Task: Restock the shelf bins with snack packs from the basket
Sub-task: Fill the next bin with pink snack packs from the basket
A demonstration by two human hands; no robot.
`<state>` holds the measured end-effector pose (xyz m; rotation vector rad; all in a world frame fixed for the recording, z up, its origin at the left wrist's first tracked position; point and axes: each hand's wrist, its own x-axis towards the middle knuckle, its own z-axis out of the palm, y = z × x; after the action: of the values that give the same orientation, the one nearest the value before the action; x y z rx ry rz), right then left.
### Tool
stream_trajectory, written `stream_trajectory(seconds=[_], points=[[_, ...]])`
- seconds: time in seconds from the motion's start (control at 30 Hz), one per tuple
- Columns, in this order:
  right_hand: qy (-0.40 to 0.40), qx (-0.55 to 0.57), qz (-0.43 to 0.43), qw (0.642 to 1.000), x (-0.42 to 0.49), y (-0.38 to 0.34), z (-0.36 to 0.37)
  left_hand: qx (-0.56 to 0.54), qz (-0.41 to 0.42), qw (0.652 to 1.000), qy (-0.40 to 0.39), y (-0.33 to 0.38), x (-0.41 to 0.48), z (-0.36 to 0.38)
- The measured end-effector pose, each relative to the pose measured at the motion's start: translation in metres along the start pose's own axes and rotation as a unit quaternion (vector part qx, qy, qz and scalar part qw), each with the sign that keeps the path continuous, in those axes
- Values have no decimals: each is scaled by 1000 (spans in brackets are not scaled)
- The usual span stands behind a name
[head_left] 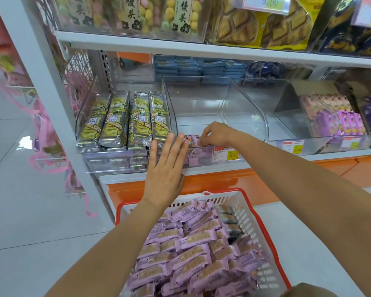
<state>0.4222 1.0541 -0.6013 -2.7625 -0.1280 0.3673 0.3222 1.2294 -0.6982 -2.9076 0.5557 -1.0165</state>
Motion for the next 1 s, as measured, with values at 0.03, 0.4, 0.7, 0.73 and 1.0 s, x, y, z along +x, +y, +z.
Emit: stream_trajectory(seconds=[0.03,0.4,0.7,0.73,1.0], points=[[-13,-8,0,1000,1,-1,0,2,1,1000,-2,0,0,0],[122,95,-58,986,-10,3,0,-4,1,1000,-29,3,-2,-7],[250,182,-233,922,-73,8,20,-66,29,997,-9,31,-31,2],[251,181,-243,919,-79,10,25,-75,33,996,-20,32,-35,3],[169,178,-187,951,-105,56,93,-115,46,978,-170,37,-74,38]])
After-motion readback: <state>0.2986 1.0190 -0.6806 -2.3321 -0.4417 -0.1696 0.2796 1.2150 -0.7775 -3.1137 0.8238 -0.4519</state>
